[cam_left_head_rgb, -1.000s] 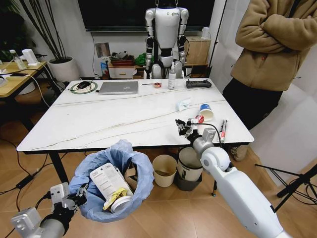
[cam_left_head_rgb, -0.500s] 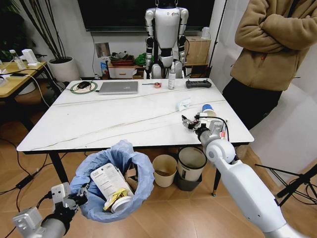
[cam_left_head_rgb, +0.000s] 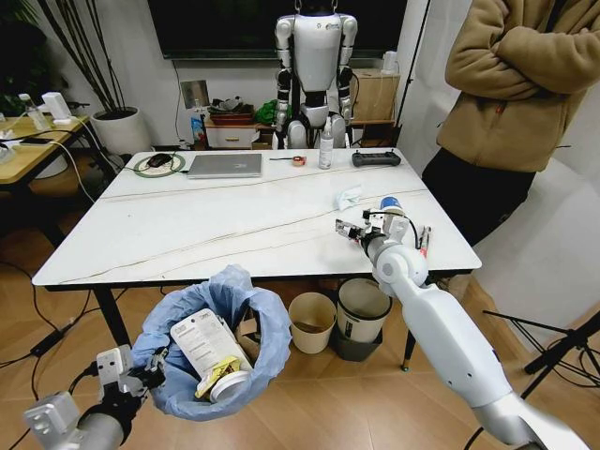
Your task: Pick up the trash bin and place the trash from the table into it.
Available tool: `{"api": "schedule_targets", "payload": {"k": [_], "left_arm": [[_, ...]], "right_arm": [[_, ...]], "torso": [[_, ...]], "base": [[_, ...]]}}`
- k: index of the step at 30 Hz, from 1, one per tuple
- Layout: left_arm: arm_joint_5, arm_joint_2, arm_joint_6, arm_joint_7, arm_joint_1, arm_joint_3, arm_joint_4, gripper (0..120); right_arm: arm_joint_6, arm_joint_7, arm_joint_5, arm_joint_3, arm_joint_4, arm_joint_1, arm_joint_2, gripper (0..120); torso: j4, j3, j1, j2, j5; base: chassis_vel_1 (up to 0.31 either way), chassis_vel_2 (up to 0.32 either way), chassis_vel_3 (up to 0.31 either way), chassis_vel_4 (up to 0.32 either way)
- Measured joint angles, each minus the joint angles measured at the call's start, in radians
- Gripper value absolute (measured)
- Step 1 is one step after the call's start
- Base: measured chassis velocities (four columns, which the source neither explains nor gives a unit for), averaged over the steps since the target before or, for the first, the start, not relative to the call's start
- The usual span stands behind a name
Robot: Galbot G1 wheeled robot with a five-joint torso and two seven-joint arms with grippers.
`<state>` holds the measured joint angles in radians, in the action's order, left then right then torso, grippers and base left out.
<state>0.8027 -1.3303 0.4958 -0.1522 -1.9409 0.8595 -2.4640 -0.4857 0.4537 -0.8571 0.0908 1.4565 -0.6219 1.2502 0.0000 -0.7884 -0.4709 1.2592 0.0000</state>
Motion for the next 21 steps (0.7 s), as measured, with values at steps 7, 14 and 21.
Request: {"api": "schedule_targets", "payload": {"k": [7,14,21], "left_arm": [[-0.001,-0.007,0.000,0.000,0.001,-0.004,0.003,0],[-0.001,-0.005,0.000,0.001,0.003,-0.003,0.004,0],[0.002,-0.006,0.000,0.001,0.003,0.001,0.004,0]], "right_arm": [[0.013,0.008,0.043,0.000,-0.050,0.018,0.012,100],[0.013,0.005,0.053,-0.001,-0.060,0.021,0.012,100],[0.022,-0.016,0.081,-0.004,-0.078,0.028,0.007,100]], "torso": [[0.0001,0.000,0.000,0.000,0.0000],[0.0000,0.000,0.000,0.000,0.0000],[0.0000,0.000,0.000,0.000,0.0000]], "base": [[0.000,0.000,0.000,0.000],[0.000,0.000,0.000,0.000],[0.000,0.000,0.000,0.000]]}}
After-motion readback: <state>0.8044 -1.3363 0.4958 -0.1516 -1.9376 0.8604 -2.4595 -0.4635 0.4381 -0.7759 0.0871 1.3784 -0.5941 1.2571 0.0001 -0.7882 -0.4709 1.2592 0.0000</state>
